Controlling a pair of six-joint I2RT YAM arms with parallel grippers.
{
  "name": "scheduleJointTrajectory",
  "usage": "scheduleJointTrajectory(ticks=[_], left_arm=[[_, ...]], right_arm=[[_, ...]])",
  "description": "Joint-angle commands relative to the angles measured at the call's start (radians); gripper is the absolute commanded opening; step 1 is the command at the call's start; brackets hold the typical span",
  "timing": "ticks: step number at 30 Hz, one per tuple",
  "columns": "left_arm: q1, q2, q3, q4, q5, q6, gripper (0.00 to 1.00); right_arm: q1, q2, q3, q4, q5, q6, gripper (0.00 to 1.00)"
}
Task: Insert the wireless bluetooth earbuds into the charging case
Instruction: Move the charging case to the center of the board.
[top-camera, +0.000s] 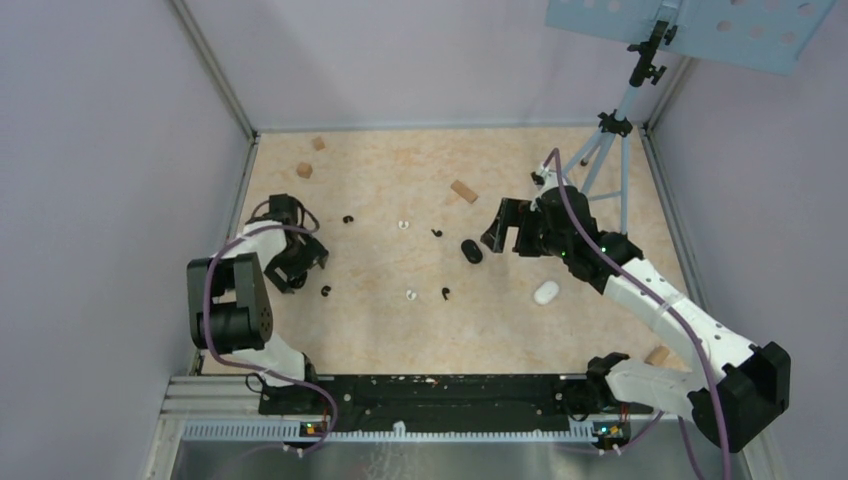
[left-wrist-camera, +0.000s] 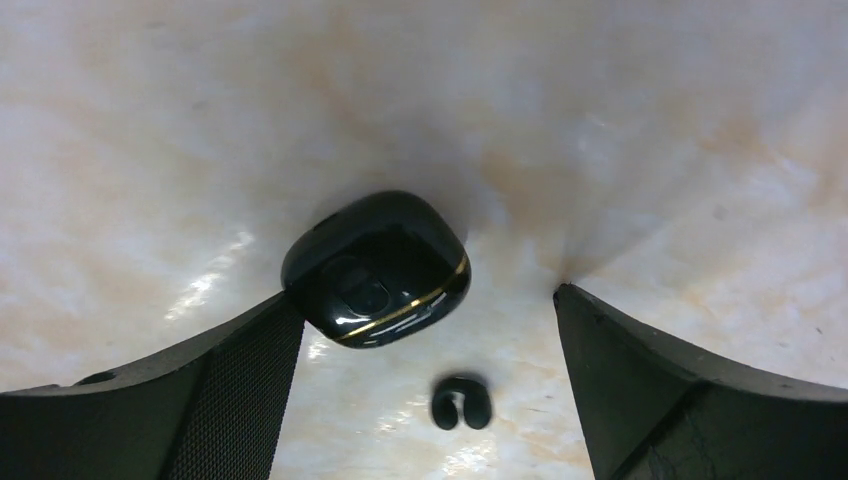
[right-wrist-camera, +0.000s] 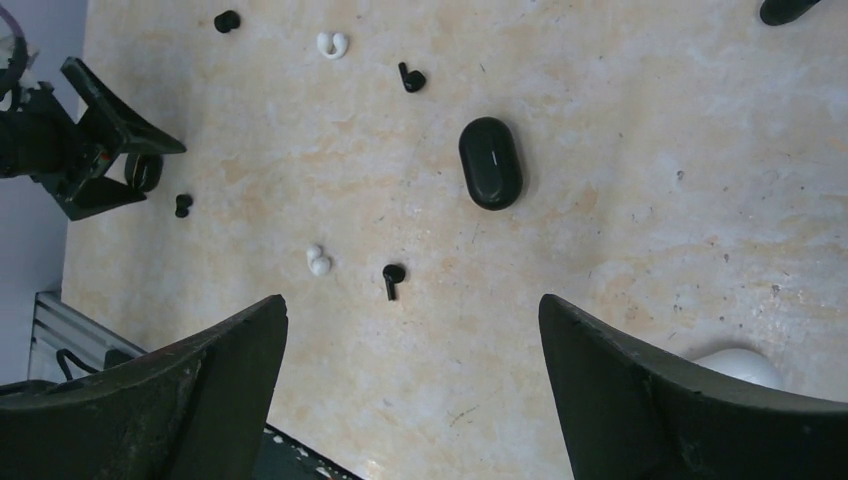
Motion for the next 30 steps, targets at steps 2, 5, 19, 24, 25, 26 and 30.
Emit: scheduleJointTrajectory(ticks=[2,5,19,24,25,26,30], left_arm=[[-0.116,0.125,0.041,0.045,0.097,0.094,0.99],[-0.193,0.174,0.099,0.024,0.078,0.131,0.99],[-0.286,0.12,0.269,-0.153,-0.113,0.294,0.99],[-0.224,0.104,0.273,-0.21,-0.209,0.178,0.99],[-0.207,0.096,0.265,-0.199,-0.183,0.16,0.99],[-0.198,0.091,0.258,-0.183,-0.158,0.134,0.99],[-0.195,0.096,0.249,-0.133,-0.122,0.071,0.99]], right_arm=[[0.003,-0.034,-0.01,0.064,0.008,0.034,0.94],[0.003,-0.062,-0.028,0.038,0.058,0.032,0.94],[0.002,-0.105,-0.088,0.018,0.067,-0.001,0.94],[0.003,-0.066,-0.081,0.013,0.065,-0.025,0.94],[0.002,-0.066,-0.082,0.014,0.066,-0.029,0.94],[0.002,-0.067,-0.084,0.015,0.069,-0.033,0.94],[0.003,-0.069,-0.088,0.009,0.069,-0.044,0.94]])
